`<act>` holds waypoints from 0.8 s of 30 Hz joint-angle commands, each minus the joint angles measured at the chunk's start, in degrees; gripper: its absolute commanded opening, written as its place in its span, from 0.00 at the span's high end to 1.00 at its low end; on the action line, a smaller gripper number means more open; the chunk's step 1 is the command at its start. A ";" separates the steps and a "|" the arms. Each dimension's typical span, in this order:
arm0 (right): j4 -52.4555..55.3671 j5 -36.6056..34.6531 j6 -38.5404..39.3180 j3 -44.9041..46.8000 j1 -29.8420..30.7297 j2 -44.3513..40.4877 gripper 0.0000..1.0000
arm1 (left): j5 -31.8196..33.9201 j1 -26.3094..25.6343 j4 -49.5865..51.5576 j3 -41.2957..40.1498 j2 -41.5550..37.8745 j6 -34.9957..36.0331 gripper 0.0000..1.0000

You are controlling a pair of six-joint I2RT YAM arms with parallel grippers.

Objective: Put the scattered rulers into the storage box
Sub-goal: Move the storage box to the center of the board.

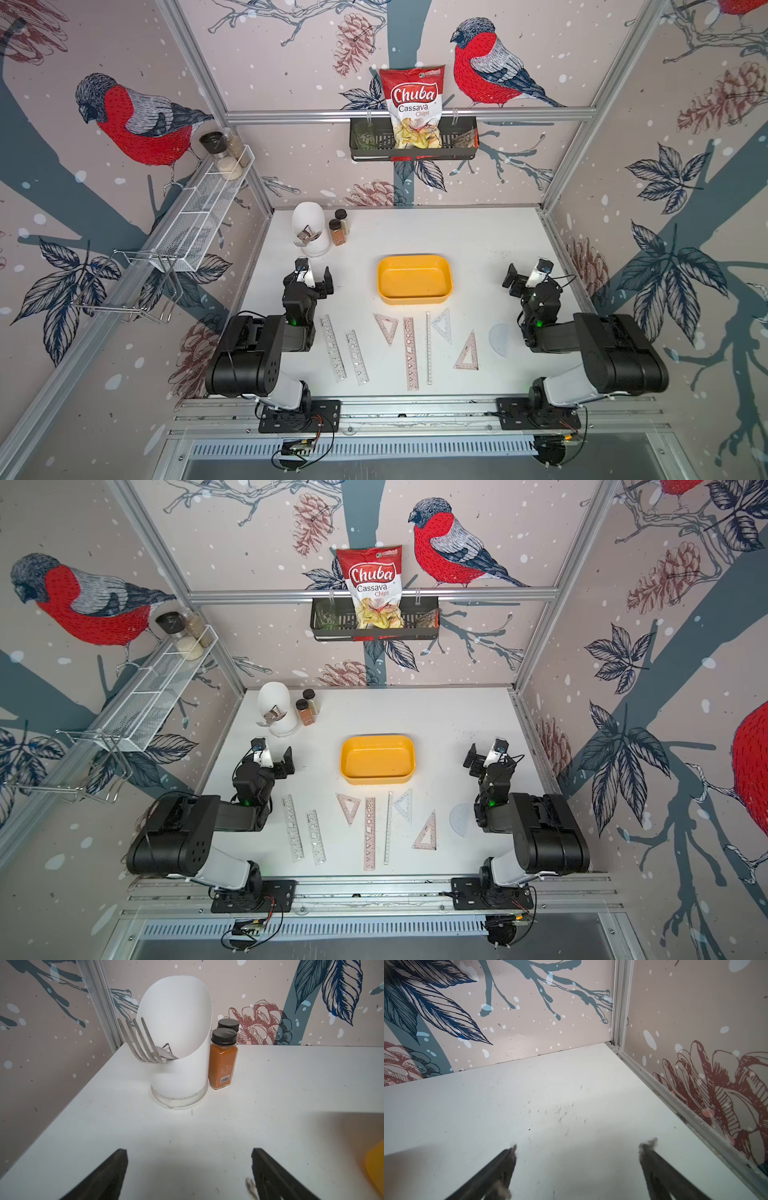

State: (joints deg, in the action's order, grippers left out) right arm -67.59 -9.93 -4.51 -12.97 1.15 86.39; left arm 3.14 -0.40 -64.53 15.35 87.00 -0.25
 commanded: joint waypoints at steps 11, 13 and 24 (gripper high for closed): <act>-2.12 0.99 0.38 -0.39 -0.09 0.08 0.00 | -0.39 0.25 -2.42 0.14 -0.03 -0.63 0.04; -2.51 0.85 0.38 0.00 0.00 -0.24 0.00 | 6.43 -0.80 1.00 1.28 -1.91 -1.72 0.04; 57.54 -12.16 -12.68 -30.22 16.33 -4.72 0.00 | 12.06 -14.76 48.75 18.73 -23.57 -19.59 0.10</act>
State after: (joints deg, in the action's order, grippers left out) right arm -34.44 -19.42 -10.13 -37.65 13.56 79.96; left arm 14.15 -11.42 -34.94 30.09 64.84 -11.33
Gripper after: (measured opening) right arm 0.996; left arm 0.912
